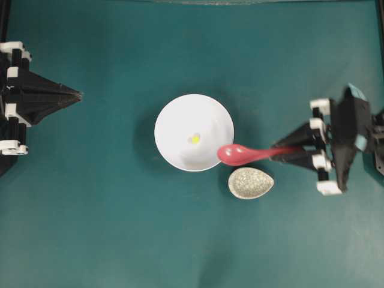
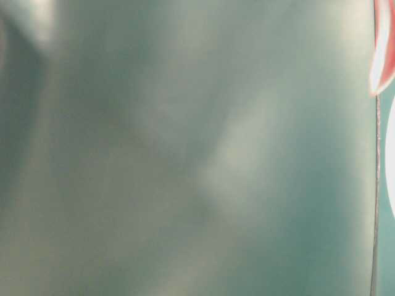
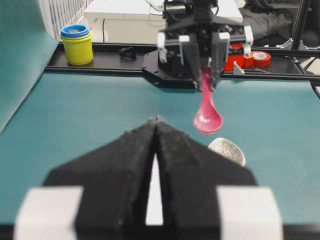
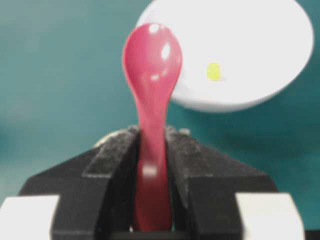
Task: Scoop the yellow hexagonal prism block from the bowl with a spoon using the right arm.
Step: 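Carry the red spoon over the white bowl and lower it inside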
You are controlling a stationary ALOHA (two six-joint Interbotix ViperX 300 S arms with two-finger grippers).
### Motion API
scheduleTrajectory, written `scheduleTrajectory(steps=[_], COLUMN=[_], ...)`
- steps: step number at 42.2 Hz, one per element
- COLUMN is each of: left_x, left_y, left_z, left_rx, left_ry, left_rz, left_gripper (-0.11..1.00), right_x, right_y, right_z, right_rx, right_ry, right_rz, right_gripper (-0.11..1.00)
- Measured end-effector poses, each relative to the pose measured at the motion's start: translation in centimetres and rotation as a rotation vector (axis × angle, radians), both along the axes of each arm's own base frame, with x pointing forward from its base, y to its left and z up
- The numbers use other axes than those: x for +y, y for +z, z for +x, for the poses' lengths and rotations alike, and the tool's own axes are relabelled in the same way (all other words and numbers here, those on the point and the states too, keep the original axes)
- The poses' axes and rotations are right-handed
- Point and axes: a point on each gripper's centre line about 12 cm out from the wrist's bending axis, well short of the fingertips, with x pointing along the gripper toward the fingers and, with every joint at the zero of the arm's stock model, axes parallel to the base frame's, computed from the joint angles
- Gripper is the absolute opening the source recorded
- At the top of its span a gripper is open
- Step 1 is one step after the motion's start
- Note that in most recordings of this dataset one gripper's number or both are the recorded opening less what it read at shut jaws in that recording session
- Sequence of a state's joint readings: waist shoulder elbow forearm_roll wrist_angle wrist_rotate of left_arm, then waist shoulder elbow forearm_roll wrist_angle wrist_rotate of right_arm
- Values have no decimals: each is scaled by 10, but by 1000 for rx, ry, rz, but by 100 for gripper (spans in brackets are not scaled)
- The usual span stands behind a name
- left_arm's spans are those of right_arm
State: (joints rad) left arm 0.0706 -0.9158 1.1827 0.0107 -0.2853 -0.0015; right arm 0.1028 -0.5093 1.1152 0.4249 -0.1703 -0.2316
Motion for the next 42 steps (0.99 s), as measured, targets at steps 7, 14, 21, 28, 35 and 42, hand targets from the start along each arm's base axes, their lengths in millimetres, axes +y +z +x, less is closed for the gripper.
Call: scheduleTrajectory(steps=[7, 14, 21, 28, 35, 42], left_x=[0, 0, 0, 0, 0, 0], left_y=[0, 0, 0, 0, 0, 0], left_z=[0, 0, 0, 0, 0, 0], left_rx=[-3, -1, 0, 0, 0, 0], left_ry=[-2, 0, 0, 0, 0, 0], left_rz=[0, 2, 1, 0, 0, 1], left_gripper=[0, 0, 0, 0, 0, 0], right_x=[-20, -36, -44, -50, -54, -59], right_y=[24, 29, 21, 13, 10, 9], right_z=[17, 37, 59, 78, 94, 103], right_rx=[152, 310, 454, 576, 658, 707], right_ry=[1, 4, 23, 45, 58, 40], right_rz=[26, 67, 102, 136, 143, 127], right_gripper=[23, 23, 23, 23, 23, 23])
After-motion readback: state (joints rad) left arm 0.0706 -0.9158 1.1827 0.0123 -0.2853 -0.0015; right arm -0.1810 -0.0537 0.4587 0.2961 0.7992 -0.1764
